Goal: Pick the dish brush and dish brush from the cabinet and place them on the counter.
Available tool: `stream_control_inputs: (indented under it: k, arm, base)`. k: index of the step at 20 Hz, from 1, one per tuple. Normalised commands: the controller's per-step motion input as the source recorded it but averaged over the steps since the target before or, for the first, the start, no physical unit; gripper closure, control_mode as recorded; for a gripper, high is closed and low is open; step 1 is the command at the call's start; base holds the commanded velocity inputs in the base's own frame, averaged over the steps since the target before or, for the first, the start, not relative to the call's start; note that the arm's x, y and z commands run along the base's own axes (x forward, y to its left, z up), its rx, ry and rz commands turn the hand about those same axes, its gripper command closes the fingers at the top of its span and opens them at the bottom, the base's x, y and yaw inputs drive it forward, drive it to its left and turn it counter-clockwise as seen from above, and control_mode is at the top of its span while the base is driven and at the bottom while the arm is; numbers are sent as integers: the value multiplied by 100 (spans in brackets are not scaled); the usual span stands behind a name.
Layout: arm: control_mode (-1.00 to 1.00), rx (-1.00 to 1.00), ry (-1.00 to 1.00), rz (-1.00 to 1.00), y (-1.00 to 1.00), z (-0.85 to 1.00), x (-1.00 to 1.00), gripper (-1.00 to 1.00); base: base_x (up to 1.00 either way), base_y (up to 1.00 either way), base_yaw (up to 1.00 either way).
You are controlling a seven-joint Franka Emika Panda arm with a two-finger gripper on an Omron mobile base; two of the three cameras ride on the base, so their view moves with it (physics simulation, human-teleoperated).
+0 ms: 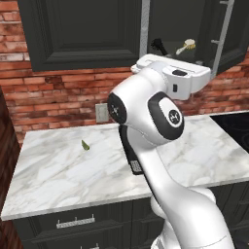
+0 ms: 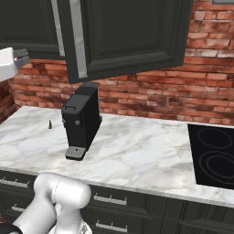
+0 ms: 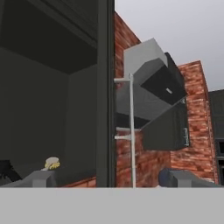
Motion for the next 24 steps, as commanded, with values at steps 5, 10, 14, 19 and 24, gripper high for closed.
stream_control_inputs:
  k: [5,10,14,19,24]
  arm:
    - [-100,0,0,-4,0,-12,34,-100]
    - [-100,0,0,-1,0,-6,39,-100]
    - [-100,1,2,-2,-7,-1,30,-100]
    - [-100,1,3,-3,-10,0,30,-100]
    - [-100,1,2,-3,-11,-1,31,-100]
  base:
    - [0,0,0]
    - [0,0,0]
    - [0,0,0]
    - [0,0,0]
    - [0,0,0]
